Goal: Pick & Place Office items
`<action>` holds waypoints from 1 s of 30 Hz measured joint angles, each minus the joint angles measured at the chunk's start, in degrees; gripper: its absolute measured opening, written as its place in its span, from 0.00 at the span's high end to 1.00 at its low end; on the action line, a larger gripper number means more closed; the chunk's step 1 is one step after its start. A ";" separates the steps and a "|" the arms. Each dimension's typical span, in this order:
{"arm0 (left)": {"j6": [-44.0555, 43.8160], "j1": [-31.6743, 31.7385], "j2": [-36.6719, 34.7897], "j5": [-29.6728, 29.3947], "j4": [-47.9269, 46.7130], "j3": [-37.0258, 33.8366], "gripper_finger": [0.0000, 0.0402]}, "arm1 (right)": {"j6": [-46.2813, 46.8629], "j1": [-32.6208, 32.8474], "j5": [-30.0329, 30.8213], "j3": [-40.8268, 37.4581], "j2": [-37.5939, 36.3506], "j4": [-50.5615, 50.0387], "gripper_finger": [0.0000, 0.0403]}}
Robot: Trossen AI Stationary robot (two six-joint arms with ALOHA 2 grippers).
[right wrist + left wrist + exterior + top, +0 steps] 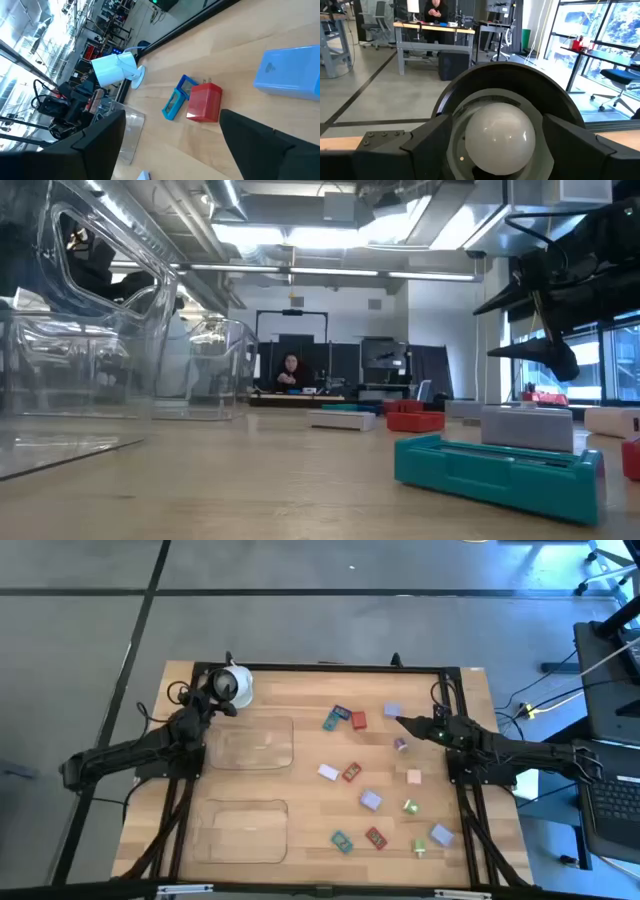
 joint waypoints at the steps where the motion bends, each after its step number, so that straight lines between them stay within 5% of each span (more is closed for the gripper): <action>1: 0.00 0.02 0.00 0.00 0.00 -0.02 0.24 | -0.02 0.00 0.03 0.00 0.01 0.00 0.19; 30: -0.02 0.02 0.00 0.02 0.02 -0.02 0.24 | -4.25 0.02 -2.52 0.00 0.02 0.02 0.19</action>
